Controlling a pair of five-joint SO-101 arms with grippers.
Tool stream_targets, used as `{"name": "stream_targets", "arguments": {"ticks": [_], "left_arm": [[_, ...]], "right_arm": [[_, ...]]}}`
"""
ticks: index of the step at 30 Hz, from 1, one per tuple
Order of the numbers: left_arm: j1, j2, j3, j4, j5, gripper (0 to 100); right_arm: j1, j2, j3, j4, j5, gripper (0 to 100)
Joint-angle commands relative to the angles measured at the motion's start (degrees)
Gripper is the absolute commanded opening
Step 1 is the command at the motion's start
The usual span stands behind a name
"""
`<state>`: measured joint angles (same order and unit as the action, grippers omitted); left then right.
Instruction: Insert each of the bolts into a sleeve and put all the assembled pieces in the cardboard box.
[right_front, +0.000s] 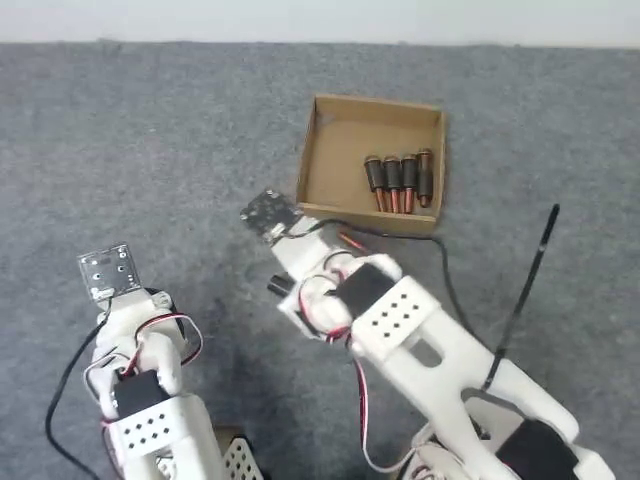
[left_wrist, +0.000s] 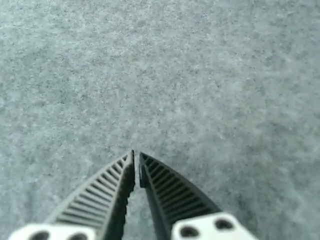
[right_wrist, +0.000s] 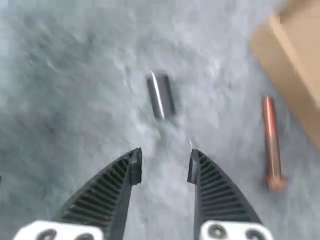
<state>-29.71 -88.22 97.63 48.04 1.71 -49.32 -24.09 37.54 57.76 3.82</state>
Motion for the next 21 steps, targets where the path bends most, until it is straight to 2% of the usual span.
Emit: {"name": "stream_targets", "arguments": {"ticks": [1,12,21], "left_arm": [[-0.35,-0.44,-0.66,0.18,-0.62,1],[-0.18,-0.53,-0.66,0.00,-0.62,1],[-0.09,-0.70,-0.66,-0.09,-0.62,1]], "right_arm": [[-2.68,-2.77,-0.35,-6.02,0.35,13.3],[-2.86,7.08,-0.53,-13.58,1.49,13.4],[-1.71,16.04,-6.07,-11.91,-1.23,13.4]]}}
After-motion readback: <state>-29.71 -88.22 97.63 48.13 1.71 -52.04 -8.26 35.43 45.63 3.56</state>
